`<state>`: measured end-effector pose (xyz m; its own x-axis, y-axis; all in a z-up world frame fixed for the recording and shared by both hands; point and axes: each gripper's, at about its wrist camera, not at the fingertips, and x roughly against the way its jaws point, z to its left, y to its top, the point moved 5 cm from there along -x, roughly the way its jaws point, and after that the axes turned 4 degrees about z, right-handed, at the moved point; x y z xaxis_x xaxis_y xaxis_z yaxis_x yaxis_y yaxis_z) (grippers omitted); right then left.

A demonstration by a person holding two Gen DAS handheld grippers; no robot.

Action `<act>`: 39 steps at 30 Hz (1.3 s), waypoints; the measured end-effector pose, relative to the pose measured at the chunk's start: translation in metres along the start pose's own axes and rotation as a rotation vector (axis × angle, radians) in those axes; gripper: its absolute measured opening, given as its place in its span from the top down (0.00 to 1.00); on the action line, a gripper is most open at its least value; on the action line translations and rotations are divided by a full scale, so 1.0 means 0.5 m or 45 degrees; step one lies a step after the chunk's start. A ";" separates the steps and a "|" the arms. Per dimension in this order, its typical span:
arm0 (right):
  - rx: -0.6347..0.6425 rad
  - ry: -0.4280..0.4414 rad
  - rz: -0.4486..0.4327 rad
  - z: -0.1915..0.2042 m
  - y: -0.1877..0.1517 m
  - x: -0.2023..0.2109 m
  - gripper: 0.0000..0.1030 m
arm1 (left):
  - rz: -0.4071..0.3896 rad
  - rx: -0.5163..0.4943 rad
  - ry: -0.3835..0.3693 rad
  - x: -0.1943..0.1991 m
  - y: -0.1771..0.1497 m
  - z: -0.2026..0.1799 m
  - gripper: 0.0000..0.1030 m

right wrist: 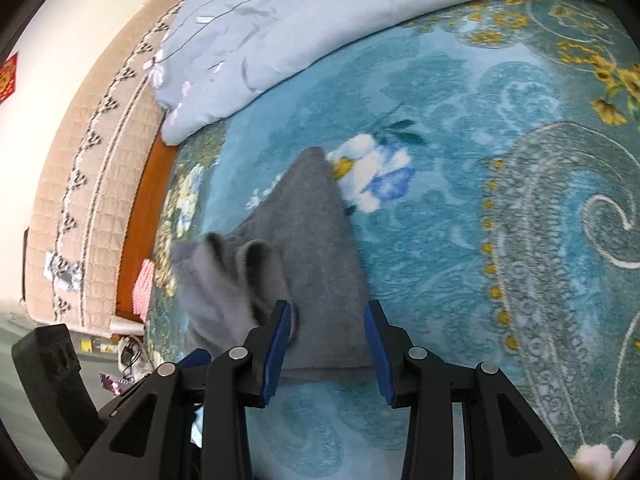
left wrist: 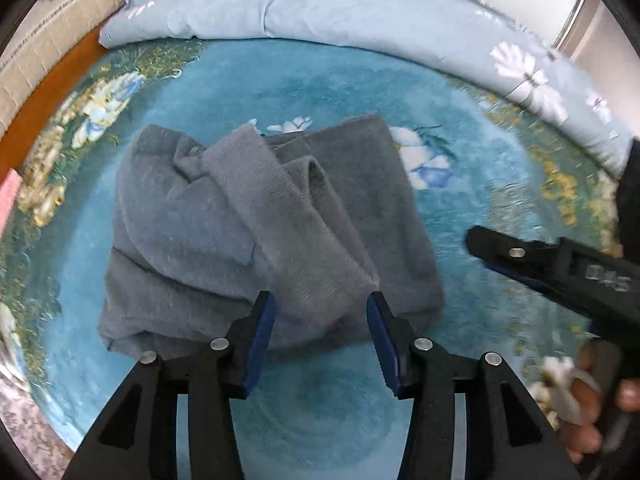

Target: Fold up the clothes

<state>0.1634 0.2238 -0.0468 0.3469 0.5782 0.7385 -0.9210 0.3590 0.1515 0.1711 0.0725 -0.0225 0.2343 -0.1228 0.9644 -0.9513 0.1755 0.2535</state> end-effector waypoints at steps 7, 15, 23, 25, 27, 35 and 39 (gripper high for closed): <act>0.107 0.128 0.088 0.086 0.013 -0.041 0.58 | -0.129 0.319 -0.060 0.071 0.013 0.145 0.52; 0.340 0.088 0.101 0.204 0.048 -0.112 0.58 | -0.172 0.854 0.004 0.049 -0.032 0.357 0.52; 0.346 0.099 0.256 0.233 0.086 -0.222 0.53 | -0.168 1.107 -0.151 0.011 -0.062 0.402 0.52; 0.373 0.088 0.259 0.234 0.072 -0.224 0.53 | -0.153 1.127 -0.158 -0.002 -0.060 0.405 0.52; 0.385 0.113 0.244 0.237 0.060 -0.216 0.55 | -0.147 1.157 -0.180 -0.011 -0.064 0.411 0.52; 0.386 0.227 0.291 0.249 0.041 -0.192 0.92 | -0.127 1.286 -0.279 -0.035 -0.082 0.430 0.52; 0.235 0.634 0.239 0.253 0.041 -0.116 0.93 | -0.138 1.286 -0.306 -0.029 -0.083 0.427 0.52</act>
<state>0.1020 0.1048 -0.0037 0.1746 0.9119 0.3714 -0.9752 0.1081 0.1930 0.1643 -0.1416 -0.0635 0.3876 -0.2995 0.8718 -0.6783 -0.7331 0.0497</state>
